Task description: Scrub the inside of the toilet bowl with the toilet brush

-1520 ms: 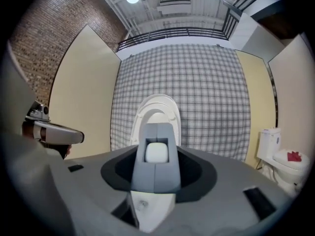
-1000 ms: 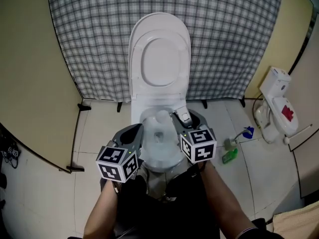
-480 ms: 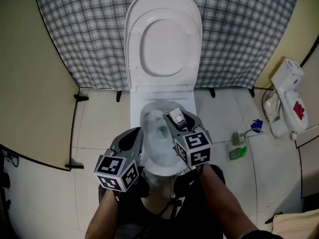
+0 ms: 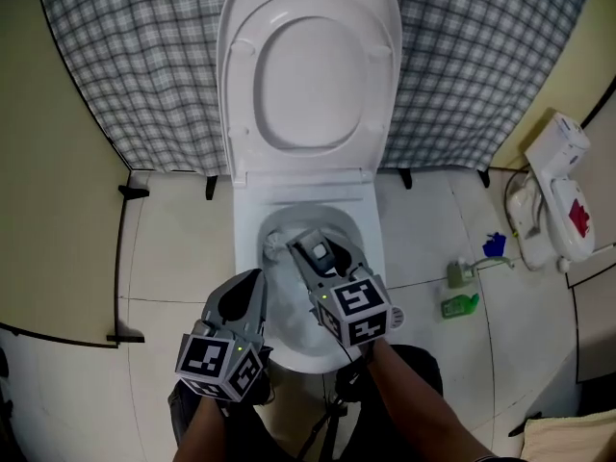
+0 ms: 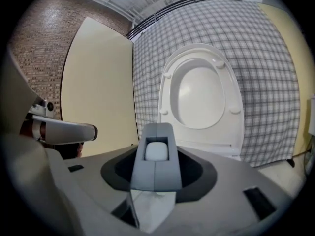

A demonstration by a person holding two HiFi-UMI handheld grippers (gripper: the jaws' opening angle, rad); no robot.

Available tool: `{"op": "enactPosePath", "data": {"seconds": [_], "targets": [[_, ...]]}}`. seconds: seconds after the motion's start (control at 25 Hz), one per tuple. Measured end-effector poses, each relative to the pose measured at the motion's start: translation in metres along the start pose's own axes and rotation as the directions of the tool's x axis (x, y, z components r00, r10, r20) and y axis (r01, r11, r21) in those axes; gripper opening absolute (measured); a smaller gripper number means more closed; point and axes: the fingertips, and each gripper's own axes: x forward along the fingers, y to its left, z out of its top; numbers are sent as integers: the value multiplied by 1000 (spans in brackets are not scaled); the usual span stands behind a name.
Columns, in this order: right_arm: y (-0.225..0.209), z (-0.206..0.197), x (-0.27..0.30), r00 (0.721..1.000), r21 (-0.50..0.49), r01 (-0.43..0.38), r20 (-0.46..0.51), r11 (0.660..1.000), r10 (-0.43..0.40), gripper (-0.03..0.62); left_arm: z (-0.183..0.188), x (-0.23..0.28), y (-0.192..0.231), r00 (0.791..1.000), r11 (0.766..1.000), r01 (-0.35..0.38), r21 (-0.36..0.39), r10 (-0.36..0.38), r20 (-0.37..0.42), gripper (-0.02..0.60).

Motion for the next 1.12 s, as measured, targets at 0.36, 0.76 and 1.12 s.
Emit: {"op": "enactPosePath", "data": {"seconds": [0.36, 0.76, 1.12], "targets": [[15, -14, -15, 997, 37, -57, -50, 998, 59, 205, -13, -5, 12, 1000, 998, -15, -55, 15, -13, 9], [54, -42, -80, 985, 23, -119, -126, 993, 121, 206, -3, -37, -9, 999, 999, -23, -40, 22, -24, 9], [72, -48, -127, 968, -2, -172, -186, 985, 169, 205, -1, -53, -32, 1000, 1000, -6, -15, 5, -30, 9]]}}
